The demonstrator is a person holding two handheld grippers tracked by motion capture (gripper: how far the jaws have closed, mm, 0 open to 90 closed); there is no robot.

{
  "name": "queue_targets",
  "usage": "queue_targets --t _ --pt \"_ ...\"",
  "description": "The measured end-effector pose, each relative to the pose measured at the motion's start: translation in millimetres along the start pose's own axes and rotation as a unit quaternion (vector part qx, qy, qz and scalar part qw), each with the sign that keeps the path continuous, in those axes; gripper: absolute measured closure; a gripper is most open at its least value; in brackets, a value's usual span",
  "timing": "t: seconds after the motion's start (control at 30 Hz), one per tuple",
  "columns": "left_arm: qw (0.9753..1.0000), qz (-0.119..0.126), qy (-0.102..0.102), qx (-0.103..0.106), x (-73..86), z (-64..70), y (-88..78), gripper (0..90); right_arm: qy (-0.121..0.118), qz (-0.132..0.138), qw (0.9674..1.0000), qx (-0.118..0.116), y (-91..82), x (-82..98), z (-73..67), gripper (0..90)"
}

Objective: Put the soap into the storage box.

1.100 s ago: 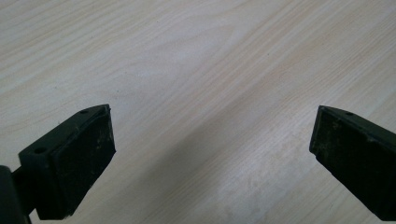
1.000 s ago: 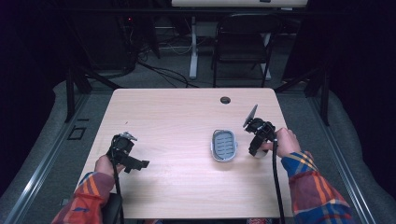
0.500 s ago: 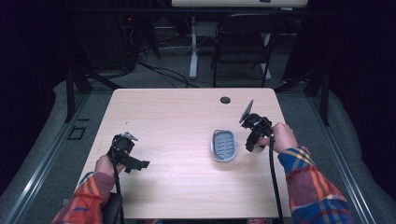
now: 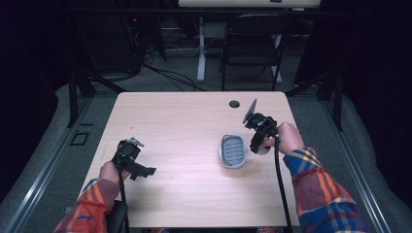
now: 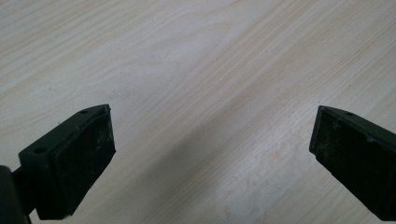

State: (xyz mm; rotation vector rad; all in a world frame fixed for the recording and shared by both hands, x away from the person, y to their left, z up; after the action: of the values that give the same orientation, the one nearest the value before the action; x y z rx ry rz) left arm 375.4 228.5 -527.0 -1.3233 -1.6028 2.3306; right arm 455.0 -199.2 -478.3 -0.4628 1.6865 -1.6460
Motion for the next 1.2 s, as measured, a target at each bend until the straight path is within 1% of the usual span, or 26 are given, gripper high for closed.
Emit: queue_targets --t 0.03,0.17,0.37,0.4,0.5,0.57,0.6,0.8,0.97,1.1,1.17,1.2 --pt "1.0000 0.000 0.000 0.000 0.1 0.0 0.0 0.1 -0.008 -0.013 0.9999 -0.001 -2.2 -2.6 0.4 23.1" --pt "1.0000 0.000 0.000 0.000 0.2 0.1 0.0 0.1 -0.011 -0.004 0.9999 0.000 -3.4 -9.0 -2.6 23.0" --pt "1.0000 0.000 0.000 0.001 0.1 0.1 0.1 0.1 -0.025 -0.007 0.9997 0.001 -4.7 -18.4 -7.6 23.0" --pt "1.0000 0.000 0.000 0.001 0.1 0.1 0.1 0.1 -0.025 -0.009 0.9996 -0.001 -4.5 -22.7 -10.6 23.0" --pt "1.0000 0.000 -0.001 0.002 0.3 0.0 0.1 0.1 -0.035 -0.015 0.9993 -0.002 -4.1 -28.1 -13.4 23.1" --pt "1.0000 0.000 0.000 0.002 0.2 0.1 0.1 0.1 -0.035 -0.014 0.9993 -0.002 -3.6 -29.9 -14.6 23.1" --pt "1.0000 -0.001 0.000 0.001 0.0 0.3 0.3 0.1 -0.037 -0.012 0.9992 -0.004 -2.2 -33.5 -17.3 23.1" --pt "1.0000 -0.001 0.001 0.003 0.2 0.0 0.4 0.1 -0.054 -0.014 0.9984 -0.007 -1.0 -45.2 -24.8 23.1" --pt "1.0000 -0.002 0.001 0.002 0.1 0.3 0.7 0.1 -0.058 -0.010 0.9982 -0.015 2.1 -52.2 -31.6 23.1" --pt "1.0000 -0.002 0.001 0.002 0.2 0.2 0.8 0.1 -0.067 -0.014 0.9975 -0.018 6.7 -56.9 -35.9 23.0" --pt "1.0000 -0.003 0.001 0.002 0.3 0.3 1.2 0.1 -0.067 -0.013 0.9975 -0.020 8.4 -58.2 -37.2 23.0" --pt "1.0000 -0.003 0.001 0.002 0.3 0.4 1.3 0.1 -0.064 -0.009 0.9976 -0.026 9.9 -58.7 -38.2 23.0"
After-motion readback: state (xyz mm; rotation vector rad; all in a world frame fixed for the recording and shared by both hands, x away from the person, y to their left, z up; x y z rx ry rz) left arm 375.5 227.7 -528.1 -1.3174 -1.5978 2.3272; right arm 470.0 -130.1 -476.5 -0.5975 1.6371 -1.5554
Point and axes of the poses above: each handheld gripper's, and its own axes: y roughly forward along the jaws, x roughly out of its underside, z roughly to its right, the point moved 1 cm from there along y, roughly forward along the jaws, and after that the axes turned 10 degrees about z, right-handed, at the moved point
